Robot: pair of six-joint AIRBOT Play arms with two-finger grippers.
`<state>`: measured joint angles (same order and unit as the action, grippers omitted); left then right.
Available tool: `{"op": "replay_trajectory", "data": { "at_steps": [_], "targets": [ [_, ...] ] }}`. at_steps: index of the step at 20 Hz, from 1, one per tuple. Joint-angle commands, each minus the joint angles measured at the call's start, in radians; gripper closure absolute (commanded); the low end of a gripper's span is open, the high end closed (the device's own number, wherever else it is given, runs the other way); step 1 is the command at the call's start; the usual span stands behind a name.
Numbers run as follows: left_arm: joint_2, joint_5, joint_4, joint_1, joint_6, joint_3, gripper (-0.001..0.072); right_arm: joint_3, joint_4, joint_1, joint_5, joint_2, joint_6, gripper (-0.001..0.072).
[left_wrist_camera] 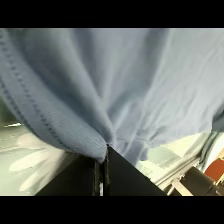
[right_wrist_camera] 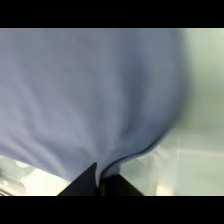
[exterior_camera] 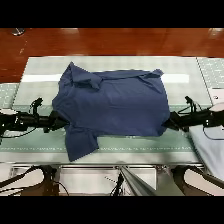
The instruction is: Fold the shirts.
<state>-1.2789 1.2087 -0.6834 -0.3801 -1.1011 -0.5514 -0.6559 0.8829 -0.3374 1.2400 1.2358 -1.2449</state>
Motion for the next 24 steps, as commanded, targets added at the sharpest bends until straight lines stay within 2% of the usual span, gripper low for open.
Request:
{"op": "replay_trajectory", "data": {
  "at_steps": [1, 2, 4, 7, 10, 11, 14, 18, 22, 24],
  "targets": [
    [0.024, 0.075, 0.11, 0.0, 0.053, -0.114, 0.0688, -0.234, -0.013, 0.077, 0.125, -0.015, -0.039, 0.0682],
    [0.063, 0.086, 0.225, 0.0, 0.112, -0.195, 0.0689, -0.355, -0.014, 0.08, 0.133, -0.028, -0.075, 0.0682],
    [0.15, 0.038, 0.378, 0.0, 0.109, -0.391, 0.069, -0.649, -0.012, 0.086, 0.115, -0.044, -0.143, 0.0683],
    [0.215, -0.027, 0.315, 0.0, 0.007, -0.752, 0.069, -1.122, 0.018, 0.086, 0.095, -0.044, -0.207, 0.0682],
    [0.252, -0.008, 0.144, 0.0, -0.144, -1.08, 0.069, -1.46, 0.065, 0.085, 0.152, -0.07, -0.24, 0.0682],
    [0.273, 0.019, 0.096, 0.0, -0.194, -1.166, 0.069, -1.497, 0.079, 0.085, 0.145, -0.113, -0.241, 0.0682],
    [0.375, 0.1, -0.051, 0.0, -0.227, -1.371, 0.069, -1.496, 0.175, 0.085, 0.153, -0.278, -0.241, 0.0682],
    [0.591, 0.099, -0.346, 0.013, -0.294, -1.426, 0.0689, -1.496, 0.347, 0.085, 0.166, -0.436, -0.28, 0.0682],
    [0.73, 0.11, -0.615, 0.177, -0.369, -1.425, 0.0689, -1.496, 0.366, 0.085, 0.335, -0.497, -0.34, 0.0682],
    [0.753, 0.145, -0.678, 0.277, -0.381, -1.425, 0.0689, -1.479, 0.368, 0.085, 0.449, -0.502, -0.349, 0.0682]
  ]
}}
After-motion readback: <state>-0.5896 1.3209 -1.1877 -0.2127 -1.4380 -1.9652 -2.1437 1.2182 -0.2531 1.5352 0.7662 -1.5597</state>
